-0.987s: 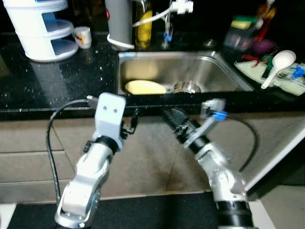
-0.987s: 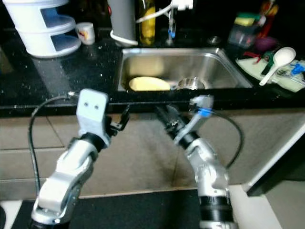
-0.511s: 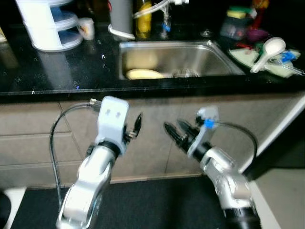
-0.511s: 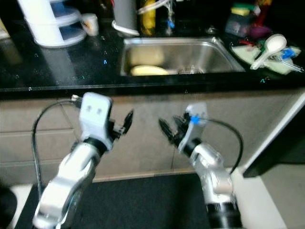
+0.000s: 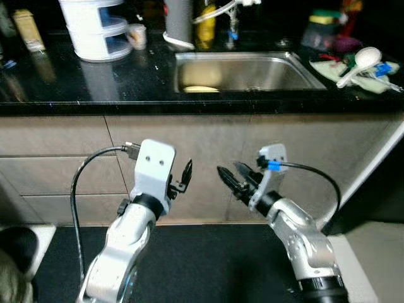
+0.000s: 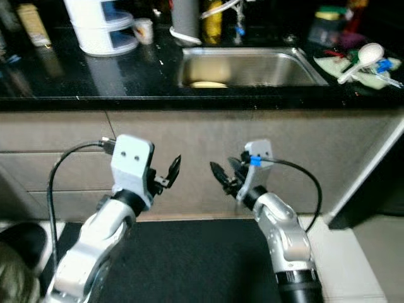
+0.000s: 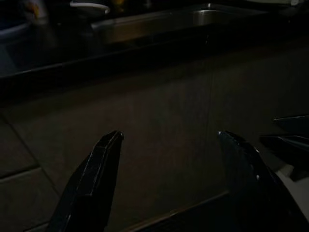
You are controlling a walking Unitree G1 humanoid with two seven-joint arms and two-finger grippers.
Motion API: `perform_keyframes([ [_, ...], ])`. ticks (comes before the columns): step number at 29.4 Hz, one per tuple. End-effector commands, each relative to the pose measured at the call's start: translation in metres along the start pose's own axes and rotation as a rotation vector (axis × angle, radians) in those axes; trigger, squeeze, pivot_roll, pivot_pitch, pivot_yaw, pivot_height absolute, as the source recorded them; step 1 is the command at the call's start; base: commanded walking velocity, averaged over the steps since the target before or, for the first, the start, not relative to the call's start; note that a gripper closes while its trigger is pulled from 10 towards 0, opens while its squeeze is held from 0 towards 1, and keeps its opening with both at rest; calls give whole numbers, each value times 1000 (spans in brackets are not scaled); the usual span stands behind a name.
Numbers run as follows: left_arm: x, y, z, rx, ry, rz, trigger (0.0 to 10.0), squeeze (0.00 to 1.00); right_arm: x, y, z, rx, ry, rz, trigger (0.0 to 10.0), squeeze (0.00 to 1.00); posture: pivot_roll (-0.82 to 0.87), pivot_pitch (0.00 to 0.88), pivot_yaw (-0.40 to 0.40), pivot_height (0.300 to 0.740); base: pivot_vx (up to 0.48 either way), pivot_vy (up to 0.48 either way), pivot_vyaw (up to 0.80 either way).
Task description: Kitchen organization
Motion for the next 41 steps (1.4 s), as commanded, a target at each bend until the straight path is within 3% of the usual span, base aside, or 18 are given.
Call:
perform_keyframes([
  [1, 0, 1, 2, 13, -9, 5, 10000, 0, 1, 3, -1, -10, 13, 9, 10000, 0, 2, 0, -36, 740, 0, 0, 0],
  [6, 1, 0, 4, 17, -13, 1, 10000, 0, 1, 2, -3, -12, 28, 0, 10000, 0, 2, 0, -35, 740, 0, 0, 0],
  [20, 2, -4, 4, 63, -17, -12, 10000, 0, 1, -3, -5, 17, 42, -25, 10000, 0, -2, 0, -34, 740, 0, 0, -800],
  [30, 1, 2, 1, 187, -19, 12, 10000, 0, -7, -32, -18, -8, 108, -162, 10000, 0, -3, 0, -34, 740, 0, 0, -800],
  [31, 0, -1, -1, 243, -22, -2, 10000, 0, -15, -46, -29, -30, 153, -224, 10000, 0, -5, 0, -32, 740, 0, 0, -800],
  [34, 0, -12, -1, 323, -40, -51, 10000, 0, -27, -63, -47, -51, 216, -300, 10000, 0, -6, 0, -34, 740, 0, 0, -800],
  [41, -1, -22, -3, 456, -53, -97, 10000, 0, -39, -75, -61, -47, 262, -349, 10000, 0, 1, 0, -36, 740, 0, 0, -800],
])
Point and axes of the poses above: a point about 5 cm out from each wrist's last joint towards the gripper, its own x axis pointing out of the wrist towards the gripper, its own z axis along the axis of the wrist's last joint, y = z × x, the point moved 4 cm from there along x, pointing out of the wrist towards the gripper, and after that the axes turned 15 degrees about -x, right-handed, at the moved point
